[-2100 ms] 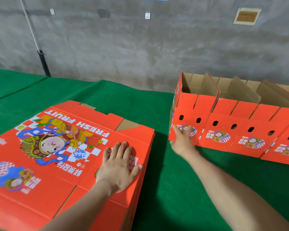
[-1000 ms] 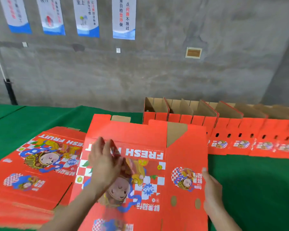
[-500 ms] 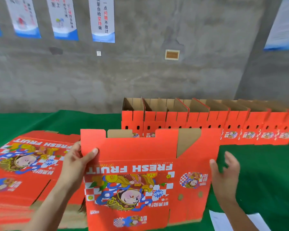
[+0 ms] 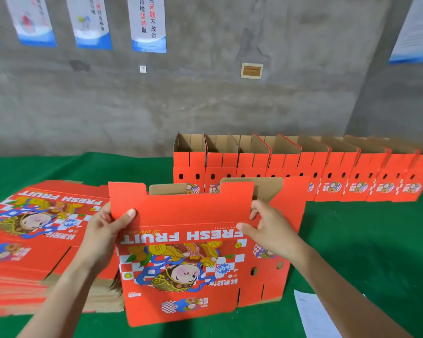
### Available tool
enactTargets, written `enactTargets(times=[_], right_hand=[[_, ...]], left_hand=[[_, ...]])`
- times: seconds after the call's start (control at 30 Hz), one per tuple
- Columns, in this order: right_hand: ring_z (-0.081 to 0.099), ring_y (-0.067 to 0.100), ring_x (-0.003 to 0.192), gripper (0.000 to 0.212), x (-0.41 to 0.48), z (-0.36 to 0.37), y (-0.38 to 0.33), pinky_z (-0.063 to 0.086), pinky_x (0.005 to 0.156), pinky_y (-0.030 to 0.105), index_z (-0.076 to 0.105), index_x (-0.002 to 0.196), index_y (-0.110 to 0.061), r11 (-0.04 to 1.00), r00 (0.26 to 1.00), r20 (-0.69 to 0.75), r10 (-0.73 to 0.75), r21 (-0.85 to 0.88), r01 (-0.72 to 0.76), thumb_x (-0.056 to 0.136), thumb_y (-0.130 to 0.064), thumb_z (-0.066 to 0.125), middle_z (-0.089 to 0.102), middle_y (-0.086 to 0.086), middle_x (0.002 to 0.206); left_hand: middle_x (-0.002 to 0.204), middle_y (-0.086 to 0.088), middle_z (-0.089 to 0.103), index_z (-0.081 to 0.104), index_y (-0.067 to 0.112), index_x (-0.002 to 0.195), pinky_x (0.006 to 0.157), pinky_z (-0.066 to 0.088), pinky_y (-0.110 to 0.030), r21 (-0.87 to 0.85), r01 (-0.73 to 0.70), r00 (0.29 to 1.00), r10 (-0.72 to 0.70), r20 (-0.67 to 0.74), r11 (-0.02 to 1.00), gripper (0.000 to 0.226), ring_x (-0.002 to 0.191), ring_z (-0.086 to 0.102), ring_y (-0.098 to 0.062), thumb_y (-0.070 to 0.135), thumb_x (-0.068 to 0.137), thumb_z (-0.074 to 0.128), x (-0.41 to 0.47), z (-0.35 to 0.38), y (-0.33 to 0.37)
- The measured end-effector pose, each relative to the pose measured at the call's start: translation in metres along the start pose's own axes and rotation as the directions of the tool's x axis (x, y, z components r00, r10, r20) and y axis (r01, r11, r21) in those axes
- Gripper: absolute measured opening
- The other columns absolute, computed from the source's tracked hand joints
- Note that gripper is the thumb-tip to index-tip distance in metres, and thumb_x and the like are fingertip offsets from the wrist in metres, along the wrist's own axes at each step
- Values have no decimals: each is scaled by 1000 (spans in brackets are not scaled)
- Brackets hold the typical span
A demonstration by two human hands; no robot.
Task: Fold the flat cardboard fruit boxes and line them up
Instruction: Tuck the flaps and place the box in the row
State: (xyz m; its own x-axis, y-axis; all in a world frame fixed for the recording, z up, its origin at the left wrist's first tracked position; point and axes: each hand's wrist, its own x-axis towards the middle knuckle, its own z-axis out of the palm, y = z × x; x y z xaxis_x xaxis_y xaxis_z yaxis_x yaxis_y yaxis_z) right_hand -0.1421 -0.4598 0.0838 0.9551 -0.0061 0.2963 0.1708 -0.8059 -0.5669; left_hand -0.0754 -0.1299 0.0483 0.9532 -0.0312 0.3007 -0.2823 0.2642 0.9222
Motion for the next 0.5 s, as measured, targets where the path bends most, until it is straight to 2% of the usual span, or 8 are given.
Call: enactTargets(times=[0.13,0.23,0.37,0.4,0.47,0.5], right_hand=[[63,2,50,21,-1,-8,-8,37,43,9,52,101,-41,996,991,133,-14,88,2,85,-45,64,65,-17,93],[65,14,44,24,-4,-11,-11,36,34,15,58,107,-33,990,985,165,42,126,-63,89,-49,57,68,-12,72],[66,13,48,7,-2,-18,-11,37,35,15,58,89,-41,983,990,131,52,166,-73,88,-47,60,70,-10,70],[66,12,48,7,-2,-22,-11,39,36,15,59,85,-41,982,990,134,49,174,-73,87,-47,61,69,-13,66],[67,13,49,8,-2,-30,-8,43,41,16,60,87,-42,980,985,162,53,182,-83,85,-49,62,69,-19,67],[67,14,51,12,-2,-34,-6,46,44,18,61,90,-41,980,982,180,58,178,-90,85,-51,61,71,-16,70]], left_hand=[[99,-8,73,62,10,110,71,59,-30,20,15,998,-16,53,1000,34,83,70,-21,17,77,61,-1,3,2],[99,-8,73,62,12,111,69,59,-30,40,37,997,-39,67,999,34,83,70,-21,17,77,62,-1,4,5],[96,-11,73,61,2,110,69,58,-29,39,71,990,-76,118,997,37,80,70,-21,16,76,63,2,3,12],[96,-11,73,62,1,109,70,58,-30,38,99,986,-103,133,994,41,80,69,-22,20,74,68,2,3,15],[97,-15,72,69,7,101,76,54,-35,105,163,966,-180,186,981,51,85,67,-26,42,65,81,4,0,21],[101,-18,70,71,11,98,83,50,-38,177,187,948,-225,224,966,55,89,65,-27,55,66,77,5,-1,25]])
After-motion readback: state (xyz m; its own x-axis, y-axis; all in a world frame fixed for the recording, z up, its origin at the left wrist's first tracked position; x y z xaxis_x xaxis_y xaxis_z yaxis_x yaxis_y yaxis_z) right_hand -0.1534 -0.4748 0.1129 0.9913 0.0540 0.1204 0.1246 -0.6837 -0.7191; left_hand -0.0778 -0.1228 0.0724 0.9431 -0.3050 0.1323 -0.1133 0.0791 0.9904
